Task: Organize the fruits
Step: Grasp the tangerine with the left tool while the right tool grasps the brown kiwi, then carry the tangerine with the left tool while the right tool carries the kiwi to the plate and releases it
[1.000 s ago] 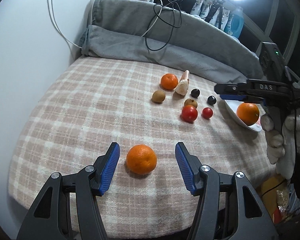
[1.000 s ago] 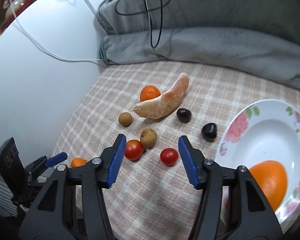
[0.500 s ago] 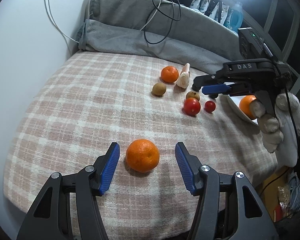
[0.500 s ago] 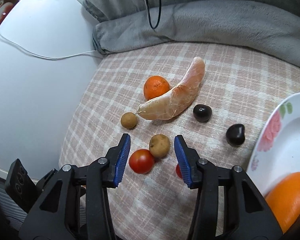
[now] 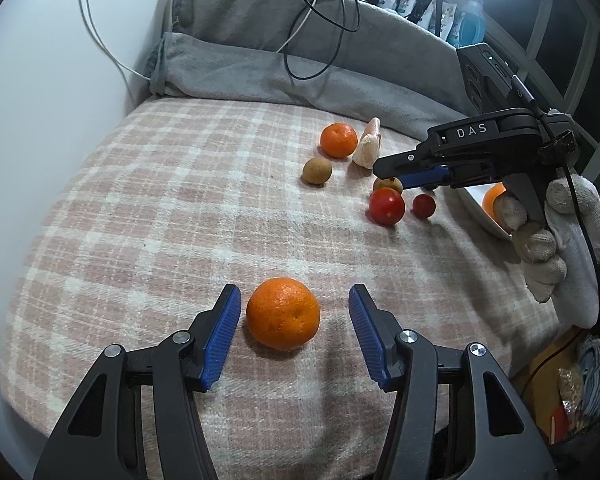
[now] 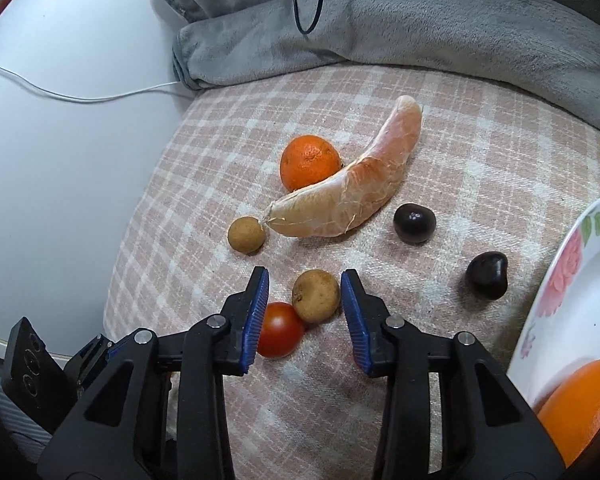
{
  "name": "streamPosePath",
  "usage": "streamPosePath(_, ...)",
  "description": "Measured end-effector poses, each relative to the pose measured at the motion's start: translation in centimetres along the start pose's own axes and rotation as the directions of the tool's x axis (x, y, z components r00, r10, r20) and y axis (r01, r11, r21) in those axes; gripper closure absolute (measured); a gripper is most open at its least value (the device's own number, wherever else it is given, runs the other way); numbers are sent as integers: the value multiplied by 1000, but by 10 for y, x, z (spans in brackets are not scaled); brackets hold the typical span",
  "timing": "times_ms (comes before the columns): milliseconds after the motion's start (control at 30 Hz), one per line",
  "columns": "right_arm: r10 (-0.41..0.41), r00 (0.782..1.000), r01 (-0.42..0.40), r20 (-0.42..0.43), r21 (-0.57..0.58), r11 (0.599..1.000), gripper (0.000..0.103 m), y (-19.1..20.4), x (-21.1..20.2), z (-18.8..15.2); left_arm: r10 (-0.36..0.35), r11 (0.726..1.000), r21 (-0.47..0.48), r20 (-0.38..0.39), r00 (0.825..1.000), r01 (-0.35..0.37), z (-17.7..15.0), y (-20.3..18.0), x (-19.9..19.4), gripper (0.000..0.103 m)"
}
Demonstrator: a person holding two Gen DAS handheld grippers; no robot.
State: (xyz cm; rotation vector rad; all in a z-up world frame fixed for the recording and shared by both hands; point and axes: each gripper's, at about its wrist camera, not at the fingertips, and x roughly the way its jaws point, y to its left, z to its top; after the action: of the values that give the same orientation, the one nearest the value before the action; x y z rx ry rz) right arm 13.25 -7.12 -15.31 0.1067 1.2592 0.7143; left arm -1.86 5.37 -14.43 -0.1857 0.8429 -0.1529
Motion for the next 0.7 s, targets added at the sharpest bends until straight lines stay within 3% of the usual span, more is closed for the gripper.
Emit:
streamPosePath(300,-2,1000,3,-11,9,1000,71,-3,4,-1,6,1000,-1,-13,1000,-6,-1,3,6,55)
streamPosePath(467,-1,1000,1,-13,13,1000,75,-4,5,-2,12,1000,-10,-16,1000,-12,-2,6,8,68)
streamPosePath(700,-2,1000,2,2,20,1000,76,-5,1,-3,9,1000,-21,-8,1000,-9,-2,7,8,69)
